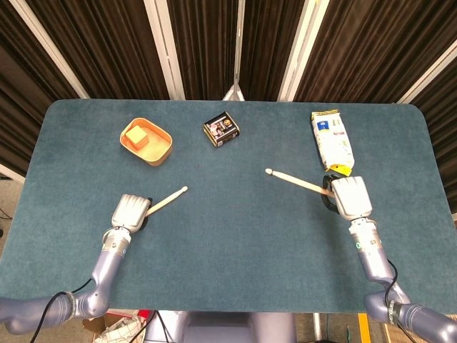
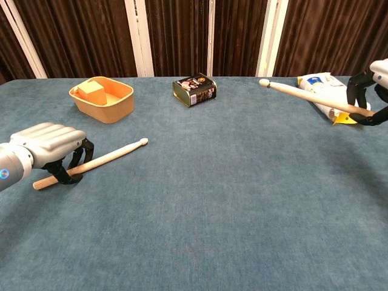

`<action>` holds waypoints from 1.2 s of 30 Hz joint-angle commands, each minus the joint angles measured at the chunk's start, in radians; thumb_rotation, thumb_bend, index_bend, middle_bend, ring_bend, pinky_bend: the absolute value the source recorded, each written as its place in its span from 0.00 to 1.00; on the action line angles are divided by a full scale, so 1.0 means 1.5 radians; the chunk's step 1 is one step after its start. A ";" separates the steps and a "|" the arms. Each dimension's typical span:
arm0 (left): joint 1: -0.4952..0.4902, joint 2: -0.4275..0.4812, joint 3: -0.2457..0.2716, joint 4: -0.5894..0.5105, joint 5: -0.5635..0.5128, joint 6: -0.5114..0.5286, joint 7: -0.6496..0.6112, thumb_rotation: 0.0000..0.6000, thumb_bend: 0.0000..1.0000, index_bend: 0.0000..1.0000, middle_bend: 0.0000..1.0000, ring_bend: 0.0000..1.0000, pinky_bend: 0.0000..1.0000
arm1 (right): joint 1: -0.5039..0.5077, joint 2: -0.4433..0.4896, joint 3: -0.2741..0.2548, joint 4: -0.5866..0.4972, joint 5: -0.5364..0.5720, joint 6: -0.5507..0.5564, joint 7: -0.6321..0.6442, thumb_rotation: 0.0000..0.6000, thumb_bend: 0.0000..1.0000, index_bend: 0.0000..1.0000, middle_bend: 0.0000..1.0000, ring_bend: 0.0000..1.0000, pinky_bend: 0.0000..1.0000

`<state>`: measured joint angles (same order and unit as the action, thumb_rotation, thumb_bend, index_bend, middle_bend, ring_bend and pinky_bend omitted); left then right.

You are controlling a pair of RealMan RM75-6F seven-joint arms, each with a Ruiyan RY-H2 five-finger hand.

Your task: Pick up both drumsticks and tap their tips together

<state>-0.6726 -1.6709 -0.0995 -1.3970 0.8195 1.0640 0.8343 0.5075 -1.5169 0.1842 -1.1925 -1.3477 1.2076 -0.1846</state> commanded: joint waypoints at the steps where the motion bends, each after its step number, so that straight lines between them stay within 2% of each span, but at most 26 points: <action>1: 0.000 0.001 0.001 -0.001 0.010 0.004 -0.007 1.00 0.58 0.55 0.69 0.80 0.93 | 0.000 0.001 0.000 -0.001 -0.001 0.001 -0.001 1.00 0.72 0.80 0.68 0.84 0.80; 10: -0.006 0.027 -0.005 -0.037 0.092 0.037 -0.036 1.00 0.70 0.59 0.72 0.80 0.94 | 0.000 0.004 0.005 -0.019 -0.002 0.009 -0.007 1.00 0.72 0.80 0.68 0.84 0.80; 20: -0.024 0.076 -0.027 -0.099 0.217 0.081 -0.081 1.00 0.72 0.60 0.73 0.80 0.94 | 0.005 0.011 0.016 -0.073 -0.001 0.022 -0.034 1.00 0.72 0.80 0.68 0.84 0.80; 28: -0.047 0.094 -0.065 -0.131 0.249 0.087 -0.105 1.00 0.72 0.60 0.73 0.80 0.94 | 0.025 0.011 0.046 -0.146 0.013 0.024 -0.071 1.00 0.72 0.80 0.68 0.84 0.80; 36: -0.078 0.095 -0.102 -0.173 0.251 0.082 -0.090 1.00 0.72 0.60 0.73 0.80 0.94 | 0.057 0.006 0.086 -0.217 0.040 0.021 -0.129 1.00 0.72 0.81 0.68 0.84 0.80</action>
<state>-0.7817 -1.5287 -0.2448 -1.6472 1.1951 1.1879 0.6937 0.5810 -1.5052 0.2976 -1.4984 -1.3023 1.2412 -0.3596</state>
